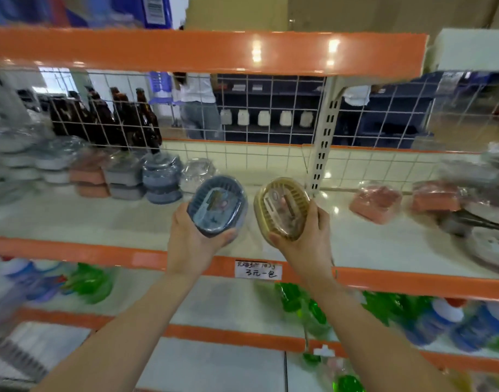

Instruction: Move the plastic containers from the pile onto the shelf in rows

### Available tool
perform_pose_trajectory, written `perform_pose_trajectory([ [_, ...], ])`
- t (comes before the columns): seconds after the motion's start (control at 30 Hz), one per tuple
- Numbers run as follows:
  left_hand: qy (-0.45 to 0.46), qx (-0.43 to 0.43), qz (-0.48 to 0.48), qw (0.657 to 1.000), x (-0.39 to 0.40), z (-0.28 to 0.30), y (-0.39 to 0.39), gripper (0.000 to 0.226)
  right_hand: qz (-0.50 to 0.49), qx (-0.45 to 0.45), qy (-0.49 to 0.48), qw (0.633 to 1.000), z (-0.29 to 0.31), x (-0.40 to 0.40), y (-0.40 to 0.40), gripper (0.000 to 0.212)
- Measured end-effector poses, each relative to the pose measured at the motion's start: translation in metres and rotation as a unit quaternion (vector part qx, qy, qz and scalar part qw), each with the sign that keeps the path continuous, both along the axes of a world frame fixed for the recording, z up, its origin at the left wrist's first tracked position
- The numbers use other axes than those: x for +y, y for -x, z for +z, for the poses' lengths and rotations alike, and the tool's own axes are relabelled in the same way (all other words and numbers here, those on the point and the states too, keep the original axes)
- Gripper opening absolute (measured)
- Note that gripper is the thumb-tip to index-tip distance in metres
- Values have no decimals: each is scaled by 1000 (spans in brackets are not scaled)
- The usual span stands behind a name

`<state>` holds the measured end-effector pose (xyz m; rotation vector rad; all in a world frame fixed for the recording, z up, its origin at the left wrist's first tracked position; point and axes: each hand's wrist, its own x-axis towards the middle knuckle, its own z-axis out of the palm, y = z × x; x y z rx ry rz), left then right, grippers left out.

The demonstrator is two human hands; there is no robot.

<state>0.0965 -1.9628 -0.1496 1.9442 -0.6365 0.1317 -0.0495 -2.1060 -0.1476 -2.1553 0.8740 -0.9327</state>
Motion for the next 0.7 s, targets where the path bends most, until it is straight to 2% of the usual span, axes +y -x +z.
perform_pose_trajectory([
  [0.2,2,14,34,999,73,-4,-31,101,26,10,4,1000,-4,63,-35,104],
  [0.33,23,4,59,998,115,-2,-39,91,52,28,11,998,-2,93,-63,105],
  [0.7,29,11,157,987,187,-6,-108,89,146,23,24,989,1,141,-160,104],
])
